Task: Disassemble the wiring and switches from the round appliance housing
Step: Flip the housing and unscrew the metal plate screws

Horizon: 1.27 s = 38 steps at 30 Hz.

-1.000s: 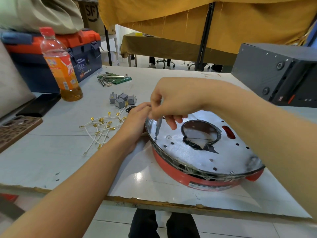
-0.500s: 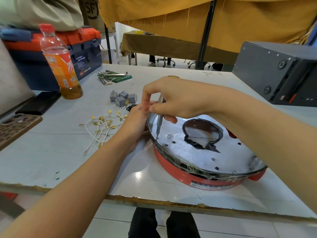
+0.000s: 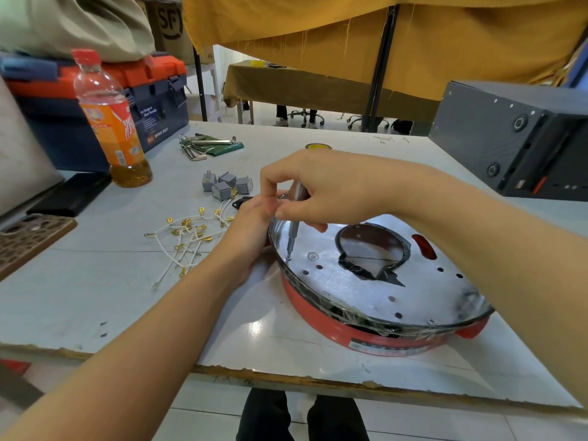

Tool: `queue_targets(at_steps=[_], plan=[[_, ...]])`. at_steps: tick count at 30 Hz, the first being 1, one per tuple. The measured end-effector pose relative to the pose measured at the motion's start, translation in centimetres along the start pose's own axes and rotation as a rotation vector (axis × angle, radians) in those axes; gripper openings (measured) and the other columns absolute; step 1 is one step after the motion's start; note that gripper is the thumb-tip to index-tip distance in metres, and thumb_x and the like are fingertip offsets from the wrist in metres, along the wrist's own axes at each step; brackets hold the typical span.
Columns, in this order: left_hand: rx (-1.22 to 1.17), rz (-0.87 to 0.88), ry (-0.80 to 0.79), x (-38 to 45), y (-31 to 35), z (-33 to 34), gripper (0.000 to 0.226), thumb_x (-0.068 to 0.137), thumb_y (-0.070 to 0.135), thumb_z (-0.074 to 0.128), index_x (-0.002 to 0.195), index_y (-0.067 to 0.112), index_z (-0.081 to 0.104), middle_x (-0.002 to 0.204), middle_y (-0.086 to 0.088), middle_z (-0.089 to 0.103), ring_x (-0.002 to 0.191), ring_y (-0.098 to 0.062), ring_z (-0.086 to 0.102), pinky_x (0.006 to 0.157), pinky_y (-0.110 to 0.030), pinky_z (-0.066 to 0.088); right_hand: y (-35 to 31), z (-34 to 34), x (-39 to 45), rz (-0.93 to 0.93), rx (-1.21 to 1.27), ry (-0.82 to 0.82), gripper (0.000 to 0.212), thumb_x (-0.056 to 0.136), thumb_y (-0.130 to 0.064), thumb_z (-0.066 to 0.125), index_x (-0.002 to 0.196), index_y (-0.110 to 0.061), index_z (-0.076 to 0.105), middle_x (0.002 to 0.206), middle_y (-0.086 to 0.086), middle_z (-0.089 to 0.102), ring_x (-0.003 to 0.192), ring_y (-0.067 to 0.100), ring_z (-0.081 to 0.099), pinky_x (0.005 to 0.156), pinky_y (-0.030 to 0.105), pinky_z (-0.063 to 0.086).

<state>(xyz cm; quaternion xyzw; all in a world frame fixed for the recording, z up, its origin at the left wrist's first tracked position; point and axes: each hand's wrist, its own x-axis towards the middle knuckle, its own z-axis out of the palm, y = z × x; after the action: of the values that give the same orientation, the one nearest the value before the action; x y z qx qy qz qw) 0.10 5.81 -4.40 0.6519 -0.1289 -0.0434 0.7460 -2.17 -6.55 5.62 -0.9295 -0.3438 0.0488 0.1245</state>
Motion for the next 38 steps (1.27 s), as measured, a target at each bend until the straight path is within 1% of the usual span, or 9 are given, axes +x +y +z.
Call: queue_targets(at_steps=[5,11,16,18,21,28,30,33,38], plan=[[-0.133,-0.058,0.040,0.3,-0.4,-0.3,0.035,0.089,0.012,0.047,0.072,0.025,0.075,0.073,-0.003,0.072,0.066,-0.012,0.067,0.059,-0.026,0.052,-0.3,0.9,0.6,0.093,-0.067,0.148,0.024,0.097,-0.024,0.051,0.091,-0.008,0.069,0.078,0.006,0.062,0.066,0.014,0.052,0.056,0.023,0.040],[-0.102,-0.021,0.027,0.2,-0.3,-0.2,0.035,0.085,0.010,0.048,0.068,0.027,0.074,0.060,-0.001,0.064,0.056,-0.012,0.057,0.051,-0.023,0.045,-0.6,0.8,0.2,0.118,0.080,0.176,0.015,0.093,-0.007,0.049,0.092,-0.013,0.064,0.060,-0.015,0.042,0.038,0.008,0.052,0.036,0.010,0.035],[-0.124,-0.022,0.004,0.2,-0.5,-0.1,0.028,0.078,0.019,0.050,0.063,0.028,0.073,0.057,0.004,0.064,0.053,-0.007,0.059,0.049,-0.020,0.047,-0.9,0.5,0.2,0.028,0.068,0.107,0.013,0.092,-0.004,0.050,0.095,-0.013,0.059,0.061,-0.018,0.037,0.050,-0.026,0.043,0.049,0.004,0.035],[-0.129,-0.003,-0.003,0.2,-0.6,-0.2,0.029,0.075,0.019,0.049,0.060,0.028,0.071,0.054,0.006,0.062,0.050,-0.005,0.058,0.047,-0.019,0.046,-0.9,0.3,0.2,-0.009,0.059,0.076,0.014,0.093,-0.004,0.050,0.099,-0.012,0.059,0.052,-0.017,0.046,0.053,-0.025,0.044,0.052,0.004,0.035],[-0.070,0.022,-0.016,0.3,-0.7,-0.4,0.028,0.075,0.022,0.048,0.062,0.030,0.071,0.057,0.007,0.065,0.055,-0.005,0.062,0.049,-0.018,0.048,-0.7,0.0,0.2,-0.064,0.044,0.032,0.012,0.095,-0.006,0.050,0.097,-0.016,0.057,0.054,-0.039,0.049,0.059,-0.026,0.045,0.055,0.001,0.034],[-0.005,0.058,-0.041,0.4,-0.6,-0.5,0.027,0.076,0.021,0.048,0.065,0.027,0.072,0.065,0.004,0.068,0.063,-0.008,0.065,0.059,-0.024,0.051,-0.2,-0.3,0.1,-0.065,0.014,-0.027,0.012,0.095,-0.016,0.053,0.105,-0.017,0.060,0.093,0.002,0.065,0.073,0.012,0.061,0.062,0.019,0.044],[0.000,0.047,-0.030,0.5,-0.7,-0.5,0.025,0.077,0.023,0.049,0.067,0.024,0.072,0.070,0.001,0.070,0.068,-0.010,0.067,0.063,-0.028,0.053,-0.3,-0.3,0.0,-0.050,0.001,-0.035,0.011,0.095,-0.017,0.054,0.105,-0.017,0.059,0.088,0.006,0.067,0.065,0.011,0.060,0.059,0.016,0.042],[-0.021,0.007,0.028,0.6,-0.9,-0.5,0.027,0.081,0.022,0.048,0.071,0.022,0.073,0.076,-0.004,0.072,0.072,-0.013,0.069,0.067,-0.031,0.055,-0.5,0.0,0.2,-0.033,-0.073,0.021,0.005,0.095,-0.019,0.055,0.097,-0.017,0.058,0.077,-0.009,0.060,0.058,-0.004,0.057,0.058,0.009,0.040],[-0.117,-0.023,0.063,0.5,-0.6,-0.2,0.021,0.092,0.014,0.048,0.087,0.010,0.068,0.076,-0.011,0.071,0.066,-0.016,0.067,0.056,-0.024,0.053,0.2,0.9,0.7,0.124,0.034,0.180,0.013,0.096,-0.020,0.051,0.094,-0.013,0.062,0.056,-0.009,0.051,0.041,0.010,0.054,0.048,0.020,0.045]])
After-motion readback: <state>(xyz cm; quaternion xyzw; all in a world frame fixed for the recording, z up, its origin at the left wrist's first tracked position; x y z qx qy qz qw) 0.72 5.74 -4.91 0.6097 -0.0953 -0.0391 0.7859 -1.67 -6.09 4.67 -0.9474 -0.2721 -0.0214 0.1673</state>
